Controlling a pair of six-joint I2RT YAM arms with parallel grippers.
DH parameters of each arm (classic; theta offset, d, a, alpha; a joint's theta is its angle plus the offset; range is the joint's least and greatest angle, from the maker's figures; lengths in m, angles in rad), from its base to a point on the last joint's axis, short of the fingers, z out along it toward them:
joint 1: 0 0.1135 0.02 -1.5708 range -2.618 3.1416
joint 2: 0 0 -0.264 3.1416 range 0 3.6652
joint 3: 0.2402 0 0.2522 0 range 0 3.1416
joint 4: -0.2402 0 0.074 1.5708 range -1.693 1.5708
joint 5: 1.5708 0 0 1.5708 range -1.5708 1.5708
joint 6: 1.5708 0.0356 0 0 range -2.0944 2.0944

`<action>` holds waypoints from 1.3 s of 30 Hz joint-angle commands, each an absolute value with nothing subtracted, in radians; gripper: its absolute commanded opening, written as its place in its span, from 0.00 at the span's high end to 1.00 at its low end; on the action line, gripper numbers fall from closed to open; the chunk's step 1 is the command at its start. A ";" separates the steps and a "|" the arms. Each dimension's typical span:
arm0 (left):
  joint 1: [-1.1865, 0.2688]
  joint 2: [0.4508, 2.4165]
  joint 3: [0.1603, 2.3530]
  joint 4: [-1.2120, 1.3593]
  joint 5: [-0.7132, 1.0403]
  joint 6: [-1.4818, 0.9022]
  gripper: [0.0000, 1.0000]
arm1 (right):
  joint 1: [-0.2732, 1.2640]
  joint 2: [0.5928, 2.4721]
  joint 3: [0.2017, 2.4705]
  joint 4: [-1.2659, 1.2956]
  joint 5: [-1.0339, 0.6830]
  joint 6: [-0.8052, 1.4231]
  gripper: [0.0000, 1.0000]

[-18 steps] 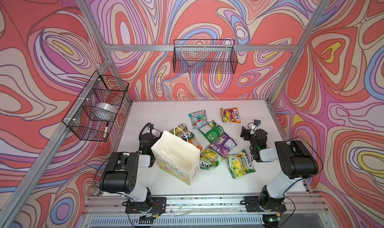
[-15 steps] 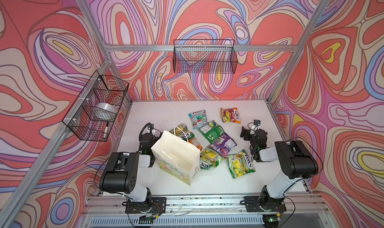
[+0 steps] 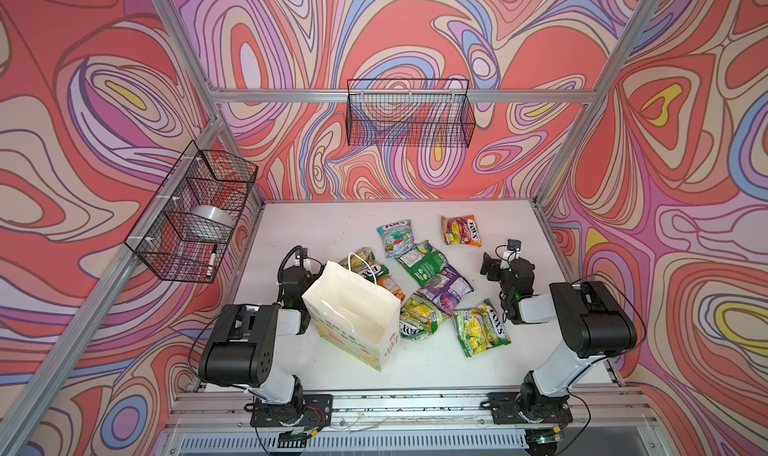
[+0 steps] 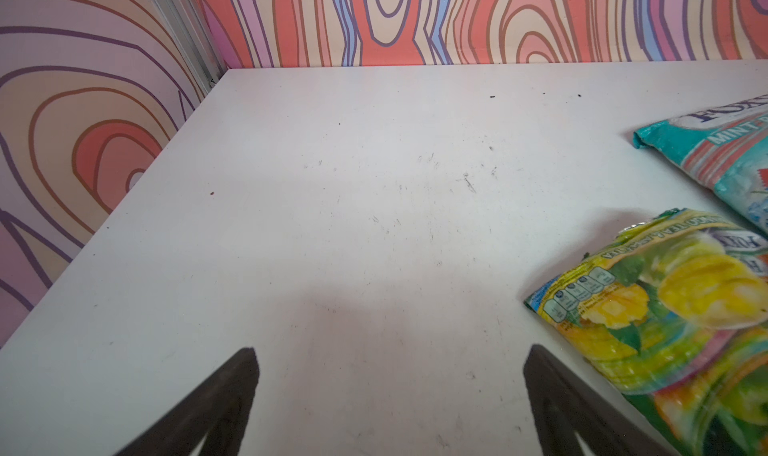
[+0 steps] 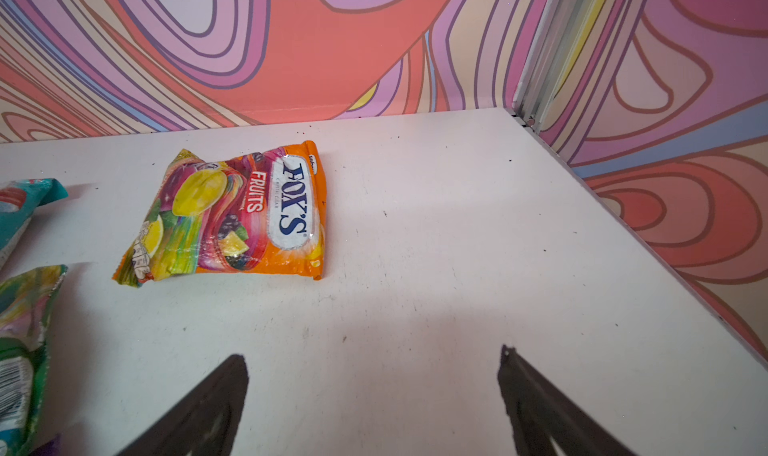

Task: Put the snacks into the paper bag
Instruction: 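Raise both arms from rest toward the paper bag and candy packets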

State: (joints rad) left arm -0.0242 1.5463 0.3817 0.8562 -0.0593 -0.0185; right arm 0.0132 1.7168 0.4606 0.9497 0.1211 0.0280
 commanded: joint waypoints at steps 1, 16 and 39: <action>-0.020 1.543 0.386 0.873 -0.049 -0.005 0.00 | 0.009 1.722 0.476 0.948 0.115 0.034 0.02; -0.020 1.530 0.363 0.910 -0.212 -0.068 0.00 | 0.009 1.720 0.463 0.968 0.144 0.047 0.02; -0.017 0.927 1.365 -1.120 -0.109 -0.554 0.00 | 0.006 1.226 1.039 -0.061 0.121 0.574 0.02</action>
State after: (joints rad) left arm -0.0181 0.9257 1.2770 -0.7731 -0.3851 -0.5209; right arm 0.0113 1.2316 1.0164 0.1215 0.2214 0.4614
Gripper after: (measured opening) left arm 0.998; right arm 0.985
